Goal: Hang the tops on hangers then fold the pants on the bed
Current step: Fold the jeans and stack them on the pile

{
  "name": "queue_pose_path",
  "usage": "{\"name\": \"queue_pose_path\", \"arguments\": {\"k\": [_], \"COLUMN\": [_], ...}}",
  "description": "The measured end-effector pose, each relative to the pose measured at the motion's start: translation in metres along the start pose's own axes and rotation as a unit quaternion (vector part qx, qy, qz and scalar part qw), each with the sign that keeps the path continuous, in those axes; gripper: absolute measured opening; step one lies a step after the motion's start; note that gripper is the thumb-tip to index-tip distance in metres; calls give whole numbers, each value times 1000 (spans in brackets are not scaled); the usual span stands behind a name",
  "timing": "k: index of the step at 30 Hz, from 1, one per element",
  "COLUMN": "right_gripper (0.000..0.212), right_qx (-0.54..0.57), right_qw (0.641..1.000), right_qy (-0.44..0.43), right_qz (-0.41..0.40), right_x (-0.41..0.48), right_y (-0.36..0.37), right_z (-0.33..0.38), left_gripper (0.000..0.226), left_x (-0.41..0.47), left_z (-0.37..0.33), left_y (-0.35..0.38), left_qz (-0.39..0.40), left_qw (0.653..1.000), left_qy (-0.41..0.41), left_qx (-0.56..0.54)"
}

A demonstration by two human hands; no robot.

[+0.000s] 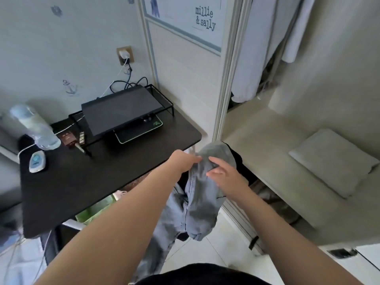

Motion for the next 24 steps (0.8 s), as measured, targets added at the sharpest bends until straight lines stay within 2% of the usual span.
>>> {"name": "queue_pose_path", "arguments": {"k": [3, 4, 7, 10, 13, 15, 16, 18, 19, 21, 24], "right_gripper": [44, 44, 45, 46, 39, 38, 44, 71, 89, 115, 118], "right_qx": [13, 20, 24, -7, -18, -15, -10, 0, -5, -57, -154], "right_qw": [999, 997, 994, 988, 985, 985, 983, 983, 985, 982, 943], "right_qy": [27, 34, 54, 43, 5, -42, -64, -103, -125, -180, -286], "right_qz": [-45, -60, -92, -145, -169, -168, -170, -149, -118, -29, 71], "right_x": [-9, -12, -23, -32, -40, -44, -46, -47, -47, -50, -62], "right_y": [-7, -9, -15, -33, -48, -52, -54, -56, -54, -42, -16], "right_z": [-7, -9, -10, -6, 5, 19, 27, 42, 50, 68, 97], "left_gripper": [62, 61, 31, 7, 22, 12, 18, 18, 9, 16, 18], "left_x": [10, 13, 13, -9, -44, -69, -79, -97, -106, -122, -144], "left_z": [-4, -6, -18, -25, -28, -28, -27, -26, -25, -17, 6], "left_y": [5, 5, 16, 22, 17, 8, 2, -13, -22, -39, -60], "left_qz": [-7, -13, 30, 70, 103, 121, 132, 149, 144, 131, 92], "left_qw": [989, 982, 961, 951, 938, 924, 916, 905, 904, 907, 918], "left_qy": [-24, -21, 0, 60, 118, 135, 141, 166, 179, 190, 177], "left_qx": [-146, -188, -276, -295, -308, -337, -350, -361, -361, -352, -343]}}
Point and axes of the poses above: each hand's wrist, its own x-axis towards the middle knuckle, its own y-axis out of the palm, z = x × y, the point moved 7 cm from there along x, towards the middle knuckle, and after that the axes turned 14 degrees about -x, right-handed, at the moved point
